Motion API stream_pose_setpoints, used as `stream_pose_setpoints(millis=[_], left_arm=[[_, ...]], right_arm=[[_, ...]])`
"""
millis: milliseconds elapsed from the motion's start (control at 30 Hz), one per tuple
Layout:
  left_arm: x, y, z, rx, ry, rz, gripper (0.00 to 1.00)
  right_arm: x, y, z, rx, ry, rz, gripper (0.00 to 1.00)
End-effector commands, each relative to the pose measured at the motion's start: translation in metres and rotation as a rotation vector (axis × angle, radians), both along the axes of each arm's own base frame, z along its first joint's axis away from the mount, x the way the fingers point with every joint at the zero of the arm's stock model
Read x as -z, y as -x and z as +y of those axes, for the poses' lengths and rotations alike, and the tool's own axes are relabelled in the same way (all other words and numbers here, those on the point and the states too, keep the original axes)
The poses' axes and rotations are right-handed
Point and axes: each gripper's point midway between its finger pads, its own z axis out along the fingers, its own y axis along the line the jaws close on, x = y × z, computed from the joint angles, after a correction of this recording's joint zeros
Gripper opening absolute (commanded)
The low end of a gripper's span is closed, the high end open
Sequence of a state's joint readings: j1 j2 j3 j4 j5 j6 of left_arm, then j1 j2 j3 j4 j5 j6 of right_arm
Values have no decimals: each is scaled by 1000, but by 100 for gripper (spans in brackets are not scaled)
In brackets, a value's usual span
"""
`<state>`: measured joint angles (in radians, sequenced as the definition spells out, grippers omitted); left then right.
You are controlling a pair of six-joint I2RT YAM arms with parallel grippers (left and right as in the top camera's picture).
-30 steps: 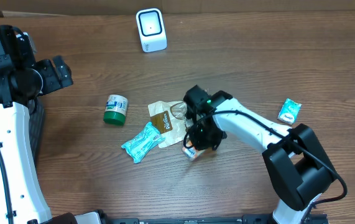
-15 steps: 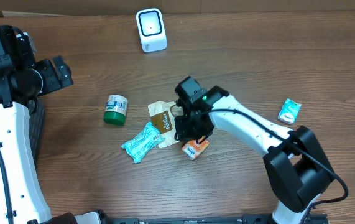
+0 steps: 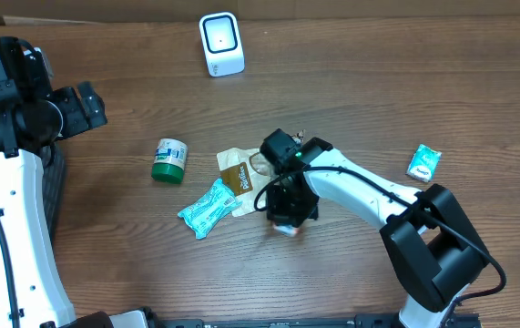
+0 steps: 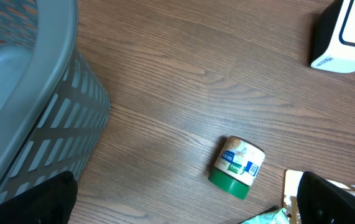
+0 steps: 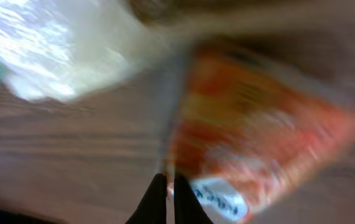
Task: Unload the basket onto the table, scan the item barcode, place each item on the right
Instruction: 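Grasp the orange tissue pack with the right gripper, then lift the orange tissue pack off the table with the right gripper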
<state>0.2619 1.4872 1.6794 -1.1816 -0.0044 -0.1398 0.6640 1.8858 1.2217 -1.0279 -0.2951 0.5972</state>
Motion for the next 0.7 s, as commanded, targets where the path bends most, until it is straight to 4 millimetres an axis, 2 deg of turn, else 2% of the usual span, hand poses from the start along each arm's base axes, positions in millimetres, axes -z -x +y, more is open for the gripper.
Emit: stream_pose_setpoints(millis=[0,100,367,500,667], left_arm=[[-5,2,0,2,-11,-15,100],[-5,2,0,2,-11,-15,99],[-5,2,0,2,-11,-15,100],[-5,2,0,2,-11,-15,100],[-5,2,0,2,-11,-15,100]], right_arm=[[0,-4,-27,-19,72,-6,4],[-1,-10,-45,-21,99,-2,4],[-30,-33,-45,-55,-44,-21,4],[-39,-31,-53,-52,-110,20,4],[-36,-18,-64,-90,-130,71,15]])
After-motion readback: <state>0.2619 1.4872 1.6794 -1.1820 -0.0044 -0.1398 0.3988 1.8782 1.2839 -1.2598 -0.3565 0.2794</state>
